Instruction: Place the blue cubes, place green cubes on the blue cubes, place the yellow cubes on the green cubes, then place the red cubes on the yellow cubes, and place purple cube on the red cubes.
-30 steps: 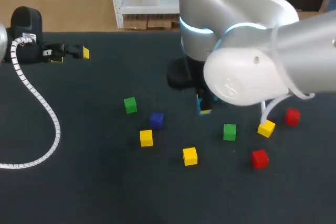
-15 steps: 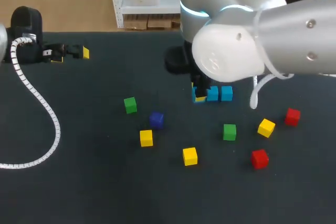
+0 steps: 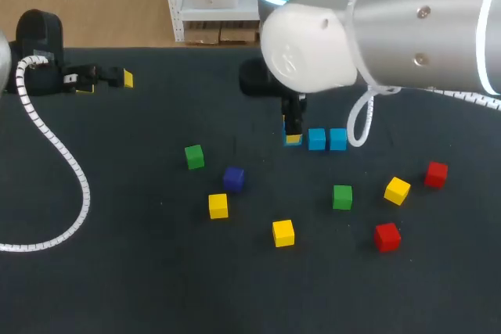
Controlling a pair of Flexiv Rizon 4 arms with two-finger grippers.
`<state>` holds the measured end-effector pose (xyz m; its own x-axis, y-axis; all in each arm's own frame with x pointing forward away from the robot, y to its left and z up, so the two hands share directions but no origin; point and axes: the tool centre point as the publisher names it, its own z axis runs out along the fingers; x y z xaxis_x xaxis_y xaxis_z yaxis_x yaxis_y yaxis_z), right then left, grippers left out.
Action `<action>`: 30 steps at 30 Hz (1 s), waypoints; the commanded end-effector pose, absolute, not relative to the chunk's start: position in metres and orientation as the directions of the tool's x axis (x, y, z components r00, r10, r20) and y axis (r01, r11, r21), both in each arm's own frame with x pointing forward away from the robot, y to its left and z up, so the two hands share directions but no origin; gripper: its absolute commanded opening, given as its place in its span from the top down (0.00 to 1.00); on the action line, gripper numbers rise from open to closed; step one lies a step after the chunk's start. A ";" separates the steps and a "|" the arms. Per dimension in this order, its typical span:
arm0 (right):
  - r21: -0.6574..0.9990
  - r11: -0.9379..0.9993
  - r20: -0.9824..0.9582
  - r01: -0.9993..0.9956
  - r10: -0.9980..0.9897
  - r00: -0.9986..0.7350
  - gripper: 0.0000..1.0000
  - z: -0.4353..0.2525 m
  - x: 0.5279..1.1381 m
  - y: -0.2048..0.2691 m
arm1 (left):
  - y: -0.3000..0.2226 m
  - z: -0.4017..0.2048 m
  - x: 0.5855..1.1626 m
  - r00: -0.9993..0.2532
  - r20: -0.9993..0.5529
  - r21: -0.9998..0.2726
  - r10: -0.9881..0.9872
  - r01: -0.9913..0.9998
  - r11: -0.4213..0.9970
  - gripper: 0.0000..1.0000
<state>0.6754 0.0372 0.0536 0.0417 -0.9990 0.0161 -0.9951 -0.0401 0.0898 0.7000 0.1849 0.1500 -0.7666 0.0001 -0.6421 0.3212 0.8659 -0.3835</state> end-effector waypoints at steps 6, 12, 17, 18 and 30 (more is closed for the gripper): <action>0.110 -0.041 0.017 -0.993 -0.999 0.043 1.00 0.054 0.679 0.038 | 0.185 0.150 0.700 -0.767 -0.642 -0.383 0.000 0.321 0.866 0.00; 0.110 -0.041 0.017 -0.993 -0.999 0.043 1.00 0.054 0.679 0.038 | 0.185 0.150 0.700 -0.767 -0.642 -0.383 0.000 0.321 0.866 0.00; 0.116 -0.027 -0.008 -0.993 -1.000 0.027 1.00 0.037 0.675 0.031 | 0.185 0.150 0.700 -0.767 -0.642 -0.383 0.000 0.321 0.866 0.00; 0.117 -0.027 -0.009 -0.993 -1.000 0.026 1.00 0.035 0.676 0.030 | 0.185 0.150 0.700 -0.767 -0.642 -0.383 0.000 0.321 0.866 0.00; 0.124 -0.013 0.037 -0.992 -0.999 0.018 1.00 0.028 0.682 0.033 | 0.185 0.150 0.700 -0.767 -0.642 -0.383 0.000 0.321 0.866 0.00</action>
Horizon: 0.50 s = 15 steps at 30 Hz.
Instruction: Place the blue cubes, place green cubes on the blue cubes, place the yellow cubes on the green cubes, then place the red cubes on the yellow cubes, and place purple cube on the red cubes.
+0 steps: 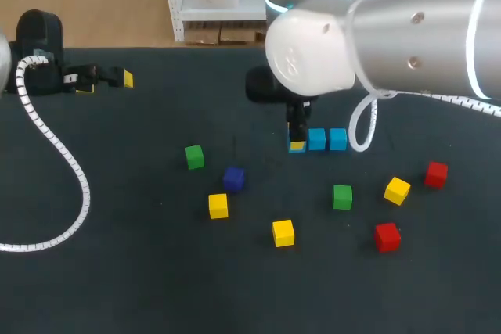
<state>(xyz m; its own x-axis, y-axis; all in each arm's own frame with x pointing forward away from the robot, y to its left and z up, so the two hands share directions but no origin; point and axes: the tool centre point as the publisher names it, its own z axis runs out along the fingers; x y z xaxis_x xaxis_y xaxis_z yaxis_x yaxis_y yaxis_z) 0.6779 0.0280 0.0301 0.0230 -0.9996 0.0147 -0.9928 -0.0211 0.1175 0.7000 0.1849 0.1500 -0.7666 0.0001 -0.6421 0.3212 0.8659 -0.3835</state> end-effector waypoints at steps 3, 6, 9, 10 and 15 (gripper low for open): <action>0.136 -0.004 0.049 -0.991 -0.999 0.011 1.00 0.024 0.685 0.034 | 0.185 0.150 0.700 -0.767 -0.642 -0.383 0.000 0.321 0.866 0.00; 0.148 0.016 0.050 -0.989 -0.999 -0.009 1.00 0.021 0.687 0.034 | 0.185 0.150 0.700 -0.767 -0.642 -0.383 0.000 0.321 0.866 0.00; 0.155 0.011 0.044 -0.988 -0.999 -0.005 1.00 0.017 0.690 0.037 | 0.185 0.150 0.700 -0.767 -0.642 -0.383 0.000 0.321 0.866 0.00; 0.158 0.012 0.045 -0.987 -0.999 -0.005 1.00 0.016 0.691 0.037 | 0.185 0.150 0.700 -0.767 -0.642 -0.383 0.000 0.321 0.866 0.00; 0.159 0.016 0.037 -0.987 -0.999 -0.010 1.00 0.013 0.696 0.035 | 0.185 0.150 0.700 -0.767 -0.642 -0.383 0.000 0.321 0.866 0.00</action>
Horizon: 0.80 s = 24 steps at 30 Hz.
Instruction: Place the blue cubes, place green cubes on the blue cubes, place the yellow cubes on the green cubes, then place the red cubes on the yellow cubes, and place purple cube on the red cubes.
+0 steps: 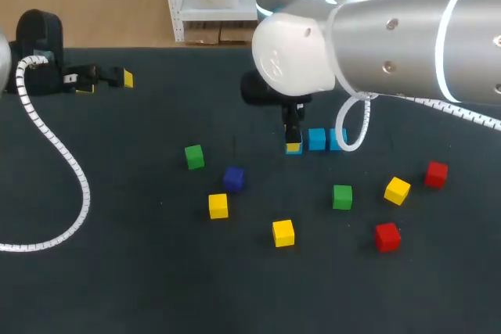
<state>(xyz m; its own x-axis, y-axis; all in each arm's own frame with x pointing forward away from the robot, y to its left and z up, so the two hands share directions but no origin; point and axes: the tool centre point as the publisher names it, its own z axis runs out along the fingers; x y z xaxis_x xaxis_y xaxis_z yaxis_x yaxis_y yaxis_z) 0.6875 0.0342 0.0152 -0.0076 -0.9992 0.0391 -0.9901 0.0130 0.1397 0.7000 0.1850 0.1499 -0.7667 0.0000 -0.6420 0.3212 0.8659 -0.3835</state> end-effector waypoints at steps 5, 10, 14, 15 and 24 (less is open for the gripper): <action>0.155 0.022 0.030 -0.988 -0.999 -0.018 1.00 0.012 0.700 0.032 | 0.185 0.150 0.700 -0.767 -0.642 -0.383 0.000 0.321 0.866 0.00; 0.151 0.031 0.027 -0.988 -0.999 -0.027 1.00 0.013 0.702 0.031 | 0.185 0.150 0.700 -0.767 -0.642 -0.383 0.000 0.321 0.866 0.00; 0.153 0.030 0.029 -0.988 -0.999 -0.026 1.00 0.012 0.701 0.033 | 0.185 0.150 0.700 -0.767 -0.642 -0.383 0.000 0.321 0.866 0.00; 0.155 0.029 0.028 -0.988 -0.999 -0.025 1.00 0.012 0.701 0.033 | 0.185 0.150 0.700 -0.767 -0.642 -0.383 0.000 0.321 0.866 0.00; 0.158 0.038 0.030 -0.987 -0.999 -0.033 1.00 0.011 0.699 0.029 | 0.185 0.150 0.700 -0.767 -0.642 -0.383 0.000 0.321 0.866 0.00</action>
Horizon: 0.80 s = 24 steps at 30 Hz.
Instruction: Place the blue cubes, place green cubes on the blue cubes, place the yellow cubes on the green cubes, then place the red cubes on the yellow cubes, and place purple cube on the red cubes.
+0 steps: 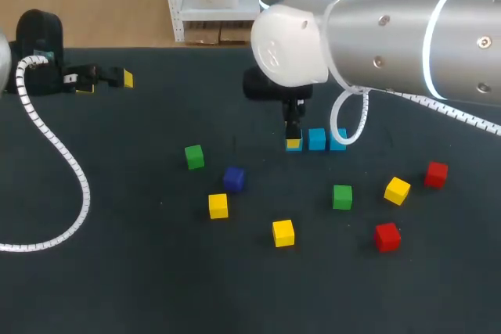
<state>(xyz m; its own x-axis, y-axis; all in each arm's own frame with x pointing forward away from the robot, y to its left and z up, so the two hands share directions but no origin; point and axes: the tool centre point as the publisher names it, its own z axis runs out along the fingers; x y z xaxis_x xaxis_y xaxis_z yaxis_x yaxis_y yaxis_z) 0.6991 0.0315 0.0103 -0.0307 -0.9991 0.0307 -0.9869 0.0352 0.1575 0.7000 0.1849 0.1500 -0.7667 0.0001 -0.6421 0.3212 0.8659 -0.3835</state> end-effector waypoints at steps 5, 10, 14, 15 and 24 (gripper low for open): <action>0.157 0.043 0.030 -0.987 -0.999 -0.039 1.00 0.012 0.698 0.028 | 0.185 0.150 0.700 -0.767 -0.642 -0.383 0.000 0.321 0.866 0.00; 0.159 0.043 0.031 -0.986 -0.999 -0.039 1.00 0.011 0.697 0.027 | 0.185 0.150 0.700 -0.767 -0.642 -0.383 0.000 0.321 0.866 0.00; 0.168 0.043 0.029 -0.985 -0.999 -0.039 1.00 0.007 0.696 0.026 | 0.185 0.150 0.700 -0.767 -0.642 -0.383 0.000 0.321 0.866 0.00; 0.169 0.044 0.028 -0.985 -0.999 -0.039 1.00 0.006 0.696 0.026 | 0.185 0.150 0.700 -0.767 -0.642 -0.383 0.000 0.321 0.866 0.00; 0.177 0.043 0.028 -0.983 -0.999 -0.039 1.00 0.003 0.696 0.025 | 0.185 0.150 0.700 -0.767 -0.642 -0.383 0.000 0.321 0.866 0.00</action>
<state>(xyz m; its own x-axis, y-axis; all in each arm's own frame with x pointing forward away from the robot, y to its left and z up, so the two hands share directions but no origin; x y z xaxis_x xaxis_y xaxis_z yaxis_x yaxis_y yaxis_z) 0.6949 0.0260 0.0047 -0.0393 -0.9988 0.0306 -0.9836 0.0441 0.1747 0.7000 0.1850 0.1500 -0.7667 0.0001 -0.6421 0.3212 0.8659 -0.3835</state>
